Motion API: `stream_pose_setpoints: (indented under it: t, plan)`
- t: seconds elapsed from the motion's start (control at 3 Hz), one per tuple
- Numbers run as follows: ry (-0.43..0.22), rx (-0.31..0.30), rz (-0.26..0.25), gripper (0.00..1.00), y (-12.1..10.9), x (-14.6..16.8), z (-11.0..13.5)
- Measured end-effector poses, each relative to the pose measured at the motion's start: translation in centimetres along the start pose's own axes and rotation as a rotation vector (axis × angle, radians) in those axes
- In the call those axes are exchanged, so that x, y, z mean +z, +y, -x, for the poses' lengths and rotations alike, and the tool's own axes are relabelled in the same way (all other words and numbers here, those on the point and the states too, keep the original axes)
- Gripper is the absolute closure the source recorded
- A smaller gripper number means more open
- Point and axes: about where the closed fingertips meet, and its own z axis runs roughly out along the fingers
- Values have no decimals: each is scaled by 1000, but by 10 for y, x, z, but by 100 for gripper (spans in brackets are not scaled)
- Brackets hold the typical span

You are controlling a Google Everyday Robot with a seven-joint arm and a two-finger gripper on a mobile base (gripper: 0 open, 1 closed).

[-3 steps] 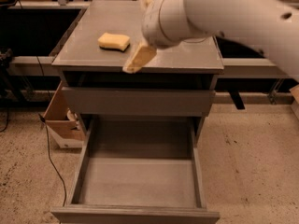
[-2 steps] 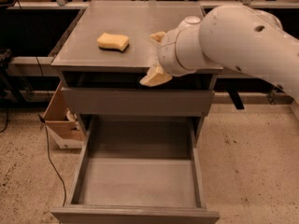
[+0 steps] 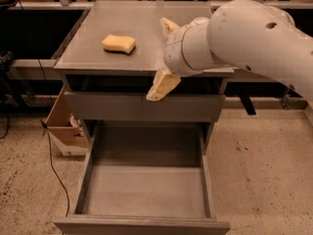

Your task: Pick sponge from middle drawer and place on counter

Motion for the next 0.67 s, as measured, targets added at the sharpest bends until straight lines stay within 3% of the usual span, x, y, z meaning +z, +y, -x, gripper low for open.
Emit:
stream_pose_setpoints:
  t: [0.33, 0.67]
  plan:
    - [24, -26, -26, 0, -13, -5, -24]
    - [97, -70, -97, 0, -50, -25, -85]
